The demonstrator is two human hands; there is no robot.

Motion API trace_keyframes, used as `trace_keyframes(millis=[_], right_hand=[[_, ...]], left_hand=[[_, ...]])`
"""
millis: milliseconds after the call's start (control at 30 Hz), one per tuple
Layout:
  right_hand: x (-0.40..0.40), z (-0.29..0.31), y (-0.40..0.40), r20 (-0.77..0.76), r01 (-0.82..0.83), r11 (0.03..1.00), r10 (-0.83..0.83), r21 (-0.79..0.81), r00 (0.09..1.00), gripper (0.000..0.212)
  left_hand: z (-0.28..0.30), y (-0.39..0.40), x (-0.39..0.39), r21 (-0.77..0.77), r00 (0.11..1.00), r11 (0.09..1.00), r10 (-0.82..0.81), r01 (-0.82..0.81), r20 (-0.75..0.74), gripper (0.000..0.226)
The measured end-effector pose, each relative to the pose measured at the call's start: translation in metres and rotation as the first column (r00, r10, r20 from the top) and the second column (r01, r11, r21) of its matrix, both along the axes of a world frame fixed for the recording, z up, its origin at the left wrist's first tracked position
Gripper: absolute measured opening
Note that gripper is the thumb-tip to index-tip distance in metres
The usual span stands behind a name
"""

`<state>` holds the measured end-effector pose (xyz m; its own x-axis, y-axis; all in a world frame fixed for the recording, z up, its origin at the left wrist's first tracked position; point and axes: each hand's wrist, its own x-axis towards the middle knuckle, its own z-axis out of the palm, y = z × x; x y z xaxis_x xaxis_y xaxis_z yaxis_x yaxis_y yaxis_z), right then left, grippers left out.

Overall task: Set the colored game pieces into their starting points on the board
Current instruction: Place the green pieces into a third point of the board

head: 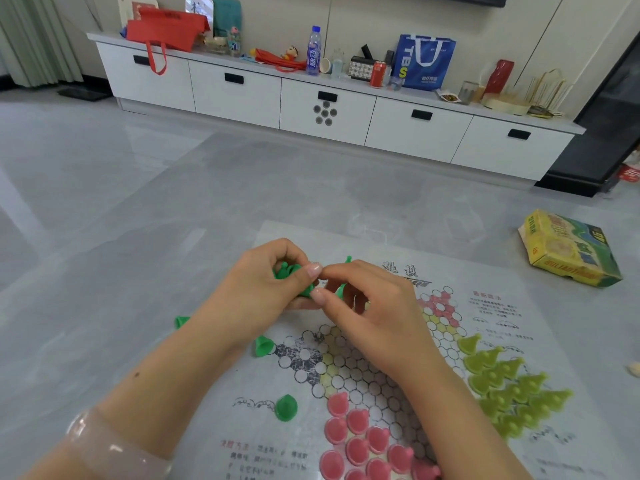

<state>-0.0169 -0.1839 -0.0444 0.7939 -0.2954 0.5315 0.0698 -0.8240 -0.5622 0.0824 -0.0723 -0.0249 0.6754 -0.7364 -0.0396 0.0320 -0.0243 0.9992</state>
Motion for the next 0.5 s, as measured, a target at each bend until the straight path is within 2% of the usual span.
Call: trace_keyframes(millis=[133, 333, 500], right_hand=[[0.0002, 0.0001, -0.0008, -0.018, -0.024, 0.999, 0.024, 0.030, 1.000, 0.025], [0.0009, 0.0005, -0.0019, -0.022, -0.030, 0.999, 0.030, 0.021, 0.999, 0.028], [-0.0005, -0.0006, -0.0037, 0.002, -0.023, 1.000, 0.023, -0.011, 1.000, 0.022]], left_hand=[[-0.0004, -0.0004, -0.0022, 0.038, 0.997, 0.999, -0.019, 0.016, 0.078, 0.012], [0.0000, 0.0007, -0.0017, -0.031, 0.998, 0.998, -0.048, 0.047, -0.034, 0.013], [0.0016, 0.0012, -0.0030, -0.028, 0.997, 0.999, -0.028, 0.026, -0.078, 0.013]])
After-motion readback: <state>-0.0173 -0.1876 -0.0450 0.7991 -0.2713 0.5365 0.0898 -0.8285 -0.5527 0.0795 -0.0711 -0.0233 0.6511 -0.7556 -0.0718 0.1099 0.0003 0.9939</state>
